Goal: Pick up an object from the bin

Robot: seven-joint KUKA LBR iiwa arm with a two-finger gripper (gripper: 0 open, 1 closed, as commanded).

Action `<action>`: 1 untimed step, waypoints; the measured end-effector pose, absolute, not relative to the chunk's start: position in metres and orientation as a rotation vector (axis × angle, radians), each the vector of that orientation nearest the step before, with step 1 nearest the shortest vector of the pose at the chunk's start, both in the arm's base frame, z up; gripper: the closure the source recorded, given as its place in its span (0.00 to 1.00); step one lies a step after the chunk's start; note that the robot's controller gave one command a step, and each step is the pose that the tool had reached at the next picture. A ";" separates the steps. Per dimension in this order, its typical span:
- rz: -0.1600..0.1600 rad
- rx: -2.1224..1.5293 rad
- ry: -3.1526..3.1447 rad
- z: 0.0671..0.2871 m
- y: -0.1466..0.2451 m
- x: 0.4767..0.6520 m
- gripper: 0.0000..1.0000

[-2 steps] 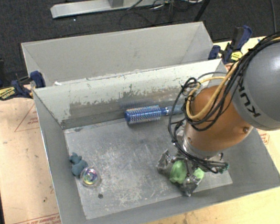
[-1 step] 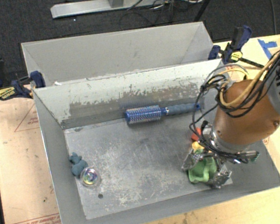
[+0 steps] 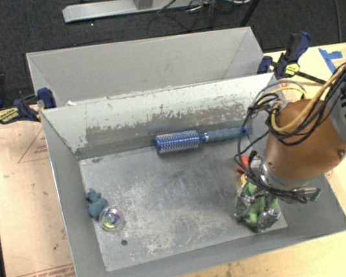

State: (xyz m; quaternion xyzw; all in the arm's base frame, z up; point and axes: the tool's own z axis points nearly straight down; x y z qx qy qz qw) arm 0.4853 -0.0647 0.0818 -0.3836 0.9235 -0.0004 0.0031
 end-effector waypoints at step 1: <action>-0.008 -1.135 2.919 0.214 -0.091 0.501 1.00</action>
Offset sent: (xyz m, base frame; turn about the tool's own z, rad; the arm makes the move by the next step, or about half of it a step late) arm 0.0130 -0.0257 0.1280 0.0403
